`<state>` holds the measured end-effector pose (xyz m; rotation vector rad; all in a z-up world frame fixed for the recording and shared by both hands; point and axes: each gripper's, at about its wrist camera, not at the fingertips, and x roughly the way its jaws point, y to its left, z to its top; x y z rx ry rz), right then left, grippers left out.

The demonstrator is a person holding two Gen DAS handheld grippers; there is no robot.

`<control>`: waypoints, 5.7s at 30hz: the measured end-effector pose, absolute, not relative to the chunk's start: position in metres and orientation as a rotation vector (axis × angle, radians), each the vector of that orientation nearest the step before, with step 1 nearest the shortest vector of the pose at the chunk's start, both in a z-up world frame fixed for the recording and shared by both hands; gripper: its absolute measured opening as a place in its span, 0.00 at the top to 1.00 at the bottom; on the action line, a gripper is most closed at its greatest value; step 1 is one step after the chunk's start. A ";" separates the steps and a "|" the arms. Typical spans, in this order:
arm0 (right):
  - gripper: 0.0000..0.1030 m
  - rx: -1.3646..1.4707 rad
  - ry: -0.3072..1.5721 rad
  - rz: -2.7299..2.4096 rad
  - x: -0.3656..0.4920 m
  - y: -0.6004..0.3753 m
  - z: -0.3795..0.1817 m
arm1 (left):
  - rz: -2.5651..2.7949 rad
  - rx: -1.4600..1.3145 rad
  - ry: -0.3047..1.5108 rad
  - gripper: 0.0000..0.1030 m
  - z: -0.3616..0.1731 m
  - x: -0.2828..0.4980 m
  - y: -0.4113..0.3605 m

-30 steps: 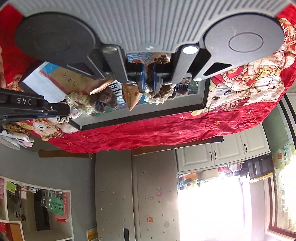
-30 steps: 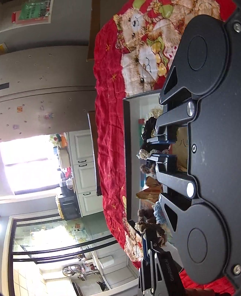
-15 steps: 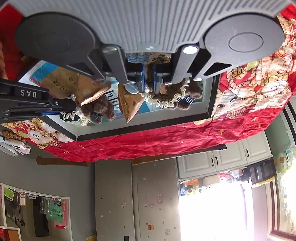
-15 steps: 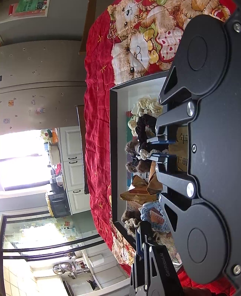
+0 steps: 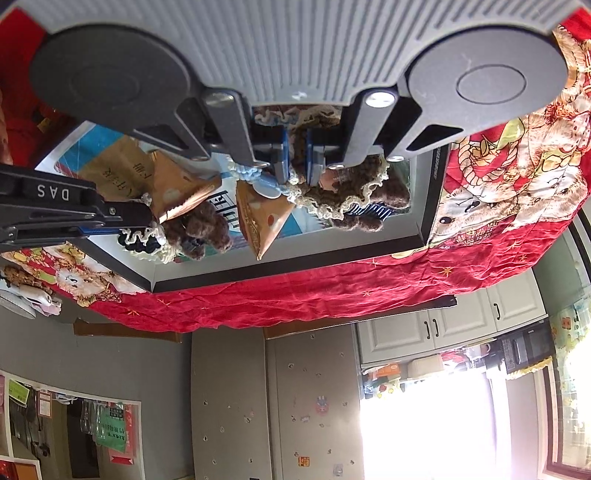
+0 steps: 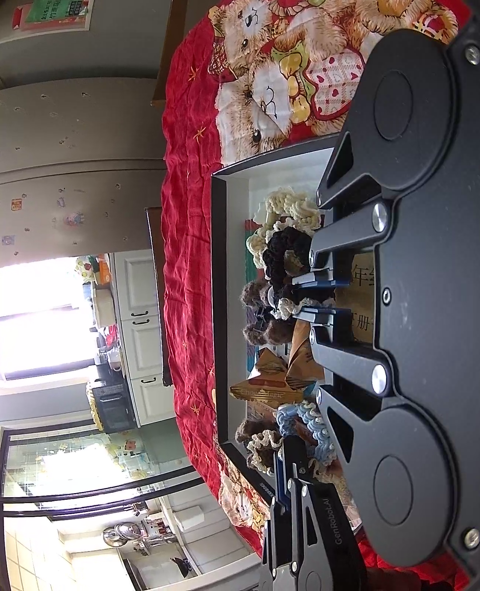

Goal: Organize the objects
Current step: 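Lower the brown scrunchie into the box while the right gripper lowers the lace scrunchie, then open the left gripper to release the brown scrunchie while the right gripper releases its scrunchie, then withdraw both grippers up from the box, then close the left gripper on a blue binder clip while the right gripper moves toward the red lighter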

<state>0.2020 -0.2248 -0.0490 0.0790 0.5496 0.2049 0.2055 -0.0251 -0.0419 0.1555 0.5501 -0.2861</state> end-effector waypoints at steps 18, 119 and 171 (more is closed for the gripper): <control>0.89 0.080 0.562 0.215 0.202 -0.224 -0.051 | -0.300 0.177 0.558 0.87 -0.043 0.203 -0.029; 0.34 0.057 0.480 0.239 0.092 -0.240 -0.003 | -0.288 0.151 0.471 0.19 -0.004 0.105 0.030; 0.37 -0.019 0.643 0.079 0.097 -0.188 -0.063 | -0.171 0.072 0.625 0.63 -0.060 0.113 0.039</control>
